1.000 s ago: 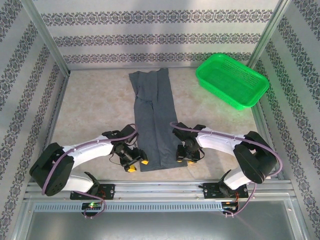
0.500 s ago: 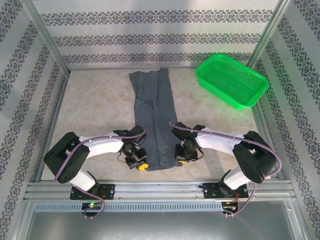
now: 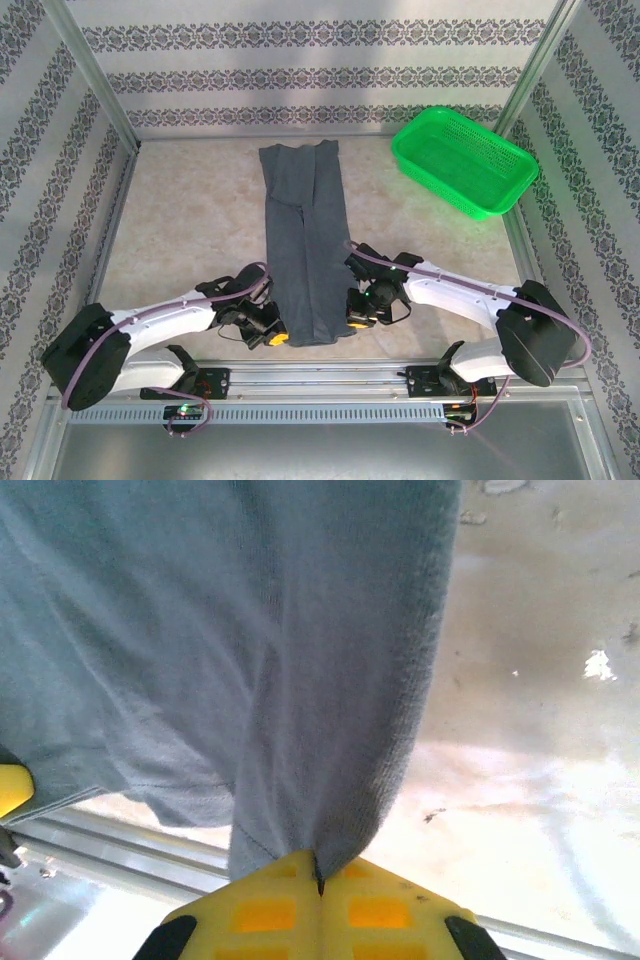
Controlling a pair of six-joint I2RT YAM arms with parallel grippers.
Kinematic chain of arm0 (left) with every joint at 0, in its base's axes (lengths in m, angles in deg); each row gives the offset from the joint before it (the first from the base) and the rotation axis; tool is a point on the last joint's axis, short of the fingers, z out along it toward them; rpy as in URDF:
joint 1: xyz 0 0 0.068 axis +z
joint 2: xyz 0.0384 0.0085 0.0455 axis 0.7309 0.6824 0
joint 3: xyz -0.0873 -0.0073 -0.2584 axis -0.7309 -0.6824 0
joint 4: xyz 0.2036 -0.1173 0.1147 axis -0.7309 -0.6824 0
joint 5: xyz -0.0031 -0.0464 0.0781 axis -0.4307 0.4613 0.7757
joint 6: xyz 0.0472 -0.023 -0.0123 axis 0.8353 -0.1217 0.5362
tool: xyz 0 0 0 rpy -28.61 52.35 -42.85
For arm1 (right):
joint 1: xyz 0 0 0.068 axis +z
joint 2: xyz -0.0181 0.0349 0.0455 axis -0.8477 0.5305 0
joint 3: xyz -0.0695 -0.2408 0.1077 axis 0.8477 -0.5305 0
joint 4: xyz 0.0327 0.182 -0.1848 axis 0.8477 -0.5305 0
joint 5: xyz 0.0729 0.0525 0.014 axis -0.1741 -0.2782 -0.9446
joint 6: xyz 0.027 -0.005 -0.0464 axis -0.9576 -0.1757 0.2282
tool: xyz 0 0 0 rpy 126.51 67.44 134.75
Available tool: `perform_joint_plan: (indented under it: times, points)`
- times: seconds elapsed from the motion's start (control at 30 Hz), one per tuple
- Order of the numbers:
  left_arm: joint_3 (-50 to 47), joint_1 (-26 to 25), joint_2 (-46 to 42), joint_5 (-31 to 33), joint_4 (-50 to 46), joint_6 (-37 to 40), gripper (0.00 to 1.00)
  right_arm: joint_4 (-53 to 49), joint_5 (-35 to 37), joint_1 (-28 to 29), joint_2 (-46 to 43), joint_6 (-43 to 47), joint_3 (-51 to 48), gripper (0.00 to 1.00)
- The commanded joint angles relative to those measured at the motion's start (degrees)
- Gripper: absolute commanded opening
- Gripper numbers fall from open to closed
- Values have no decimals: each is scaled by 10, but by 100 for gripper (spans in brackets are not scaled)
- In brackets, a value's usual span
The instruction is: Fold and stack the t-shirts
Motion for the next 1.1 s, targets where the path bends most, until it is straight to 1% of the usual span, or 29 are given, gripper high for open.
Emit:
perform_joint_plan:
  times: [0.0, 0.17, 0.27, 0.37, 0.53, 0.73, 0.9, 0.97, 1.07]
  points:
    - [12, 4, -14, -8, 24, -18, 0, -28, -15, 4, 2, -12, 31, 0]
    - [72, 52, -51, 46, -61, 21, 0, -34, 6, -25, 7, -9, 69, 0]
    - [89, 97, -50, 51, -37, 23, 0, -16, 9, -52, 24, -9, 99, 0]
    - [110, 141, -19, 47, 14, 24, 0, -7, 17, -83, 57, 0, 143, 0]
    - [187, 212, 68, 46, 66, 52, 0, 29, 14, -143, 135, 14, 224, 0]
    - [294, 269, 182, 36, 87, 87, 0, 21, 8, -193, 254, 42, 368, 0]
    - [366, 300, 277, 12, 116, 92, 0, 16, -6, -222, 349, 51, 477, 0]
    - [402, 311, 319, 9, 117, 101, 0, 8, -8, -233, 386, 48, 519, 0]
    - [464, 325, 387, -1, 114, 113, 0, 6, -32, -249, 447, 40, 576, 0]
